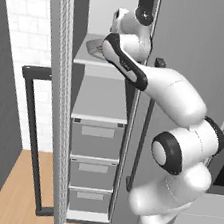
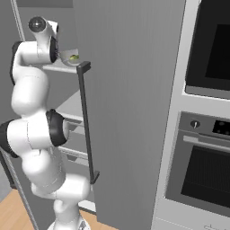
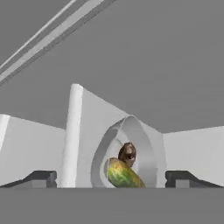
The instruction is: Take the meat container that has the steak and place it on the second highest rack of the freezer. Then take the vegetable container that has the cucumber and mushroom and place it on the highest rack of the freezer.
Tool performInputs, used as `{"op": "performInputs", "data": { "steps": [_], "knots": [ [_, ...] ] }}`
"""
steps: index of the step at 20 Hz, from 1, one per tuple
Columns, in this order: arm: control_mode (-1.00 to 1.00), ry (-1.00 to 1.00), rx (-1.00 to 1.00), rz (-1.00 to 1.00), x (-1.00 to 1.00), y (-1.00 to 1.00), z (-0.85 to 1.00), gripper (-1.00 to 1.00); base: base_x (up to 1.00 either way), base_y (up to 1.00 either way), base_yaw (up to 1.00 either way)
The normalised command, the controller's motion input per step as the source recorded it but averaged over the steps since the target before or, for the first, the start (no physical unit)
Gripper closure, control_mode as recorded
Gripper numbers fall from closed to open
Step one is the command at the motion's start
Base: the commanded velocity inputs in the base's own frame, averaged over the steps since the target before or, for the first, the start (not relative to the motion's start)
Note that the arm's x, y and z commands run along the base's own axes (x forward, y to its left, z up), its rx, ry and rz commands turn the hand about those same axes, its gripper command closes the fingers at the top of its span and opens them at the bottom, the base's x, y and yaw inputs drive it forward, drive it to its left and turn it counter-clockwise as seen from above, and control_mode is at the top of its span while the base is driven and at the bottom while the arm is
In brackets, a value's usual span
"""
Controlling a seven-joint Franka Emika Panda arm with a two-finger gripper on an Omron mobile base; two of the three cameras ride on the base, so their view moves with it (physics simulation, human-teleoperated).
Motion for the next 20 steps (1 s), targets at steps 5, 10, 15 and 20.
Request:
{"op": "performInputs", "data": {
  "steps": [5, 10, 15, 20],
  "knots": [
    [-1.00, -0.07, 0.31, -0.13, -1.00, 0.00, -0.49, -1.00, 0.00, 0.00, 0.00],
    [-1.00, -0.09, 0.11, -0.06, -1.00, -0.06, -0.35, -1.00, 0.00, 0.00, 0.00],
    [-1.00, 0.00, -0.06, 0.08, -1.00, -0.43, 0.00, -1.00, 0.00, 0.00, 0.00],
    [-1.00, 0.00, -0.33, 0.44, -0.91, -0.38, 0.01, -1.00, 0.00, 0.00, 0.00]
  ]
}}
